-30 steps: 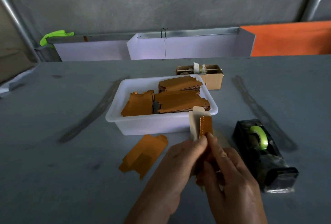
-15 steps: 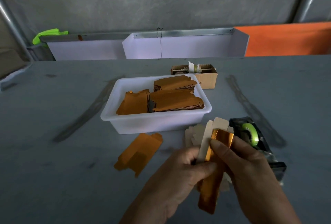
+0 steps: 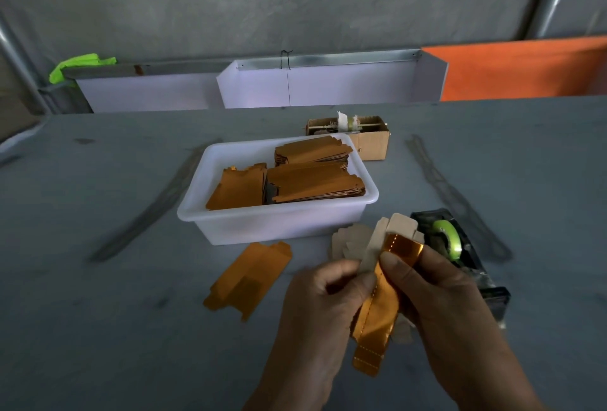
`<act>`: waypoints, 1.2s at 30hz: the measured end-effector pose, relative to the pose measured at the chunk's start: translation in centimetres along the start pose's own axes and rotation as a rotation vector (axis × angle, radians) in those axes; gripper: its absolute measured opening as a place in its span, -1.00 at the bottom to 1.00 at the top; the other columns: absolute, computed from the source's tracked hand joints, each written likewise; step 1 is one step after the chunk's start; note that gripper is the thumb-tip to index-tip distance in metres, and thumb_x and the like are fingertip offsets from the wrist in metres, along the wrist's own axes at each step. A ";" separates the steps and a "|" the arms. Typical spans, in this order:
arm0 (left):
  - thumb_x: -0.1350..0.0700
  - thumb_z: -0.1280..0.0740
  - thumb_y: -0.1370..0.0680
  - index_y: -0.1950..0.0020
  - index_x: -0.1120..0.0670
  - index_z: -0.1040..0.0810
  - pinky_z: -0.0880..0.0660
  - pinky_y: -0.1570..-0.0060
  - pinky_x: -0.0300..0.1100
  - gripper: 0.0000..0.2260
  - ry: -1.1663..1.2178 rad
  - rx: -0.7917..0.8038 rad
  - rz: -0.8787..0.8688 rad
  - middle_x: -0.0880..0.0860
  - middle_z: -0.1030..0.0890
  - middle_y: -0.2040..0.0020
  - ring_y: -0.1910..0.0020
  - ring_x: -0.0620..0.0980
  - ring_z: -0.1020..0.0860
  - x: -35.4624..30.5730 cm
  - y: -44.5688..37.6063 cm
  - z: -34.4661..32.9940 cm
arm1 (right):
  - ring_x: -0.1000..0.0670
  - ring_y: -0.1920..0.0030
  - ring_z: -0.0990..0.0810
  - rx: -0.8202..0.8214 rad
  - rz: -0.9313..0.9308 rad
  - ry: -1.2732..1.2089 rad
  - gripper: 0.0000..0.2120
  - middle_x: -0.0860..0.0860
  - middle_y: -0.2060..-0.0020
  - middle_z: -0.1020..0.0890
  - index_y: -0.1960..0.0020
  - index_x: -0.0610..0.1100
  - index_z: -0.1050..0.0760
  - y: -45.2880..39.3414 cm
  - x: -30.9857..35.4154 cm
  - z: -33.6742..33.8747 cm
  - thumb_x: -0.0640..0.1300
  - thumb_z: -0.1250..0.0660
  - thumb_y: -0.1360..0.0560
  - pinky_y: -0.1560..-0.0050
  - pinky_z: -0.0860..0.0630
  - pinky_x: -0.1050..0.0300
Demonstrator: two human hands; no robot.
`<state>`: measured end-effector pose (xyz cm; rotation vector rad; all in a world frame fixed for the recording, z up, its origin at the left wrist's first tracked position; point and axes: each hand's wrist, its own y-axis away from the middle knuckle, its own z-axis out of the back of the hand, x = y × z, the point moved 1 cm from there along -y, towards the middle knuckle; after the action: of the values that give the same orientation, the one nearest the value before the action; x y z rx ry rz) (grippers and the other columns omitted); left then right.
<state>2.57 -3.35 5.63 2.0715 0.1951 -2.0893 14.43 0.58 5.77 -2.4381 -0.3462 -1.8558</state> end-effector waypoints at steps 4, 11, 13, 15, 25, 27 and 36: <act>0.05 -0.40 -0.51 0.10 -0.24 -0.68 -0.59 0.07 -0.16 -0.84 -0.115 -0.091 -0.061 -0.04 -0.68 0.11 0.07 -0.10 -0.64 0.2 0.2 -0.4 | 0.00 0.31 -0.63 -0.037 0.020 -0.011 -0.82 -0.14 0.27 -0.68 0.16 -0.10 -0.66 0.1 0.0 -0.2 -0.10 -0.36 -0.28 0.33 -0.59 0.22; 0.03 -0.40 -0.50 -0.21 -0.10 -0.62 -0.54 0.04 -0.22 -0.72 -0.597 -0.283 -0.348 -0.09 -0.49 0.11 0.05 -0.13 -0.53 -0.5 1.1 -1.1 | -0.07 0.24 -0.62 -0.080 0.022 0.011 -0.89 -0.18 0.23 -0.68 0.16 -0.10 -0.66 0.2 0.1 -0.5 -0.15 -0.38 -0.35 0.10 -0.56 0.00; 0.13 -0.60 -0.27 -0.14 0.02 -0.67 -0.55 0.32 -0.22 -0.55 -0.952 -0.253 -0.463 -0.02 -0.51 0.19 0.18 -0.04 -0.56 -0.6 1.3 -1.8 | -0.07 0.26 -0.61 -0.089 0.022 -0.006 -0.87 -0.17 0.25 -0.68 0.17 -0.12 -0.66 0.3 0.0 -0.8 -0.14 -0.38 -0.32 0.13 -0.55 0.01; 0.20 -0.63 -0.08 -0.03 0.14 -0.70 -0.45 0.54 -0.30 -0.48 -1.165 -0.291 -0.522 0.04 -0.56 0.26 0.32 0.00 -0.58 -0.4 1.8 -2.9 | -0.05 0.26 -0.64 -0.085 0.014 -0.005 -0.87 -0.17 0.25 -0.68 0.18 -0.13 -0.66 0.4 -0.1 -0.9 -0.13 -0.39 -0.31 0.19 -0.57 0.08; -0.01 -0.16 -0.37 0.28 0.09 -0.64 0.00 0.60 -0.45 -0.70 -1.095 -0.159 -0.316 -0.02 -0.49 0.37 0.65 -0.15 -0.41 0.9 2.0 -4.1 | 0.12 0.44 -0.55 -0.086 -0.037 0.070 -0.84 -0.05 0.47 -0.59 0.34 -0.15 -0.61 1.0 -0.2 -0.4 -0.07 -0.44 -0.32 0.45 -0.47 0.33; 0.00 -0.37 -0.32 0.17 0.06 -0.66 -0.16 0.63 -0.49 -0.81 -1.061 -0.363 -0.405 -0.05 -0.43 0.19 0.51 -0.21 -0.50 1.2 2.3 -3.8 | 0.08 0.42 -0.56 -0.115 -0.030 0.059 -0.87 -0.06 0.45 -0.61 0.33 -0.17 -0.61 0.9 -0.5 -0.1 -0.14 -0.43 -0.35 0.41 -0.49 0.30; 0.22 -0.42 -0.49 0.16 0.04 -0.62 -0.52 0.43 -0.32 -0.92 -0.099 -0.073 0.185 0.01 -0.69 0.30 0.38 -0.12 -0.65 1.5 1.2 -1.6 | 0.09 0.40 -0.54 -0.127 -0.089 -0.016 -0.84 -0.03 0.44 -0.57 0.16 -0.19 -0.61 0.7 -1.5 0.5 -0.11 -0.38 -0.33 0.40 -0.49 0.28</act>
<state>4.35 -4.19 4.17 1.8626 0.0613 -2.0365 14.64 -0.26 4.30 -2.5607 -0.3541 -1.9521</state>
